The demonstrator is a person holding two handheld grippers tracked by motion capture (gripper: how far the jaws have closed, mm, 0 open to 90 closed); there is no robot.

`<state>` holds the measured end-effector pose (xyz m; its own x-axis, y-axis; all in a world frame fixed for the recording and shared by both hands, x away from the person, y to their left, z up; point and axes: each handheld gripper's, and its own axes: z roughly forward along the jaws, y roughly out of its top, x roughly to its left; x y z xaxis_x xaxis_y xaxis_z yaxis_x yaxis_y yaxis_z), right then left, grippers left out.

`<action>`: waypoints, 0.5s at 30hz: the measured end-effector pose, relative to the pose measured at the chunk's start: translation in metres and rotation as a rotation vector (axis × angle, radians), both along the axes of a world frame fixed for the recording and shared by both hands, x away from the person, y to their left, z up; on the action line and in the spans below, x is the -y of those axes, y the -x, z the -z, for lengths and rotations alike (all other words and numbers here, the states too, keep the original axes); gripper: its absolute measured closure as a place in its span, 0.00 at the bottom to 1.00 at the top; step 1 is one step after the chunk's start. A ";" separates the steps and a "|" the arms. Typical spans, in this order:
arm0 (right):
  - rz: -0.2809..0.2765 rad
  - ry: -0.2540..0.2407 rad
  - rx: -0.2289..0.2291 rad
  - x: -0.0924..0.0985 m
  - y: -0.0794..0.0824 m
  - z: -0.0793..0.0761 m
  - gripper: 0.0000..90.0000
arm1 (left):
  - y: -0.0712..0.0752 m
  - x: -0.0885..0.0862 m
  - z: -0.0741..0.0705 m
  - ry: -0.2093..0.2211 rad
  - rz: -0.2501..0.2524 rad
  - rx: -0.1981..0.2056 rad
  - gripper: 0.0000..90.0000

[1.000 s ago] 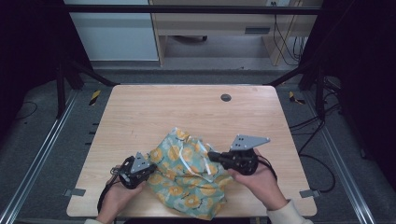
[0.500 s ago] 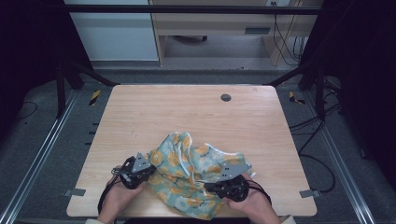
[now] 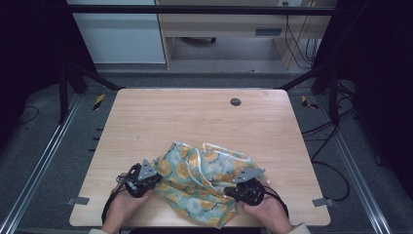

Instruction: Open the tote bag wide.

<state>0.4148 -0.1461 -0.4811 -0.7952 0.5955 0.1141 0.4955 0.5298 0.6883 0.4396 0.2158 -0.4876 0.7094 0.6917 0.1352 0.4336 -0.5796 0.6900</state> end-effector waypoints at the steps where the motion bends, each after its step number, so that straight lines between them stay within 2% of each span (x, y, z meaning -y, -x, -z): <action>1: 0.003 -0.005 0.000 0.001 0.000 0.000 1.00 | 0.001 -0.001 -0.001 0.004 -0.003 0.005 0.94; 6: -0.008 -0.025 0.010 0.001 0.002 -0.001 1.00 | 0.010 -0.006 -0.013 0.061 -0.027 0.037 0.74; 8: -0.013 -0.025 0.010 0.000 0.002 0.000 1.00 | 0.014 -0.008 -0.019 0.087 -0.030 0.048 0.63; 11: -0.019 -0.020 0.007 -0.002 0.002 0.001 1.00 | 0.022 -0.011 -0.031 0.138 -0.026 0.062 0.58; 15: -0.022 -0.021 0.009 -0.002 0.002 0.001 1.00 | 0.025 -0.006 -0.052 0.173 -0.008 0.083 0.52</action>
<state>0.4132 -0.1443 -0.4817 -0.8094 0.5750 0.1193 0.4774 0.5260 0.7038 0.4150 0.2217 -0.4355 0.6952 0.7152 0.0718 0.3747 -0.4459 0.8129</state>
